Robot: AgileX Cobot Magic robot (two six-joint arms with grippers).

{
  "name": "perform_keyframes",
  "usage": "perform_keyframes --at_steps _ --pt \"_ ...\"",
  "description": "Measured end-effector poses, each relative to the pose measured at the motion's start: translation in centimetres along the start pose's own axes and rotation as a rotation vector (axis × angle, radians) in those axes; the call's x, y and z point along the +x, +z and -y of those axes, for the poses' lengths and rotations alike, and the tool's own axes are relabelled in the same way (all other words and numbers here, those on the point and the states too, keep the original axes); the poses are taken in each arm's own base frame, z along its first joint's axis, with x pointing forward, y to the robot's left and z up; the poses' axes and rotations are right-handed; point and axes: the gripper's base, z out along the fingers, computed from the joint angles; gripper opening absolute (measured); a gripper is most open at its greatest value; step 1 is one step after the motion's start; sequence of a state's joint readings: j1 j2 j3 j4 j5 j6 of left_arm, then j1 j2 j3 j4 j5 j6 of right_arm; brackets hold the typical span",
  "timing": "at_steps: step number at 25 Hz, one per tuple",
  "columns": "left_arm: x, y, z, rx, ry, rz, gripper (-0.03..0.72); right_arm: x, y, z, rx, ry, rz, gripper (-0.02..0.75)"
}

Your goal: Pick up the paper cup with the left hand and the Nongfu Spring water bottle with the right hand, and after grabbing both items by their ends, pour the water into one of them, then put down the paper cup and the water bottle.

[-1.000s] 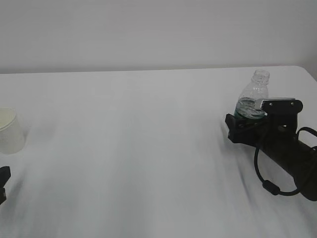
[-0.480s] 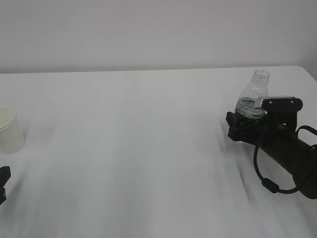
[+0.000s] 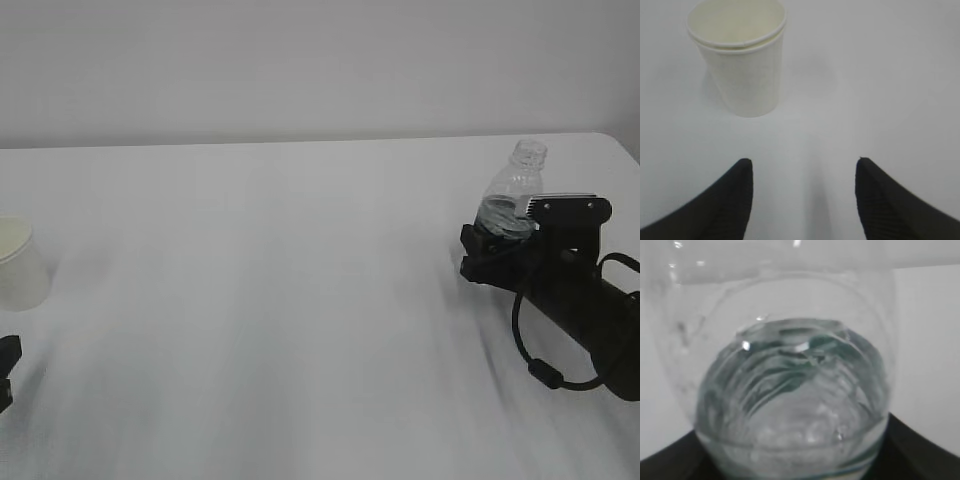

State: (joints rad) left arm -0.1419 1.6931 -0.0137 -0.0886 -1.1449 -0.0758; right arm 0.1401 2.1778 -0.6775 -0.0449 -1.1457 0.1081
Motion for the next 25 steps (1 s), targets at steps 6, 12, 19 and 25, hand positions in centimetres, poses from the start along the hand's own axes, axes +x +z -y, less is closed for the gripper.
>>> perform_keyframes --at_steps 6,12,19,25 --pt "0.0 0.0 0.0 0.0 0.0 0.0 0.459 0.0 0.0 0.0 0.0 0.0 0.0 0.457" --pt "0.0 0.0 0.0 0.0 0.0 0.0 0.459 0.0 0.0 -0.2 -0.017 -0.033 -0.002 0.442" --pt "0.0 0.0 0.0 0.0 0.0 0.0 0.459 -0.7 -0.8 -0.4 -0.036 -0.066 -0.01 0.433" --pt "0.0 0.0 0.0 0.0 0.0 0.0 0.452 -1.7 -1.2 -0.6 -0.042 -0.099 0.019 0.431"
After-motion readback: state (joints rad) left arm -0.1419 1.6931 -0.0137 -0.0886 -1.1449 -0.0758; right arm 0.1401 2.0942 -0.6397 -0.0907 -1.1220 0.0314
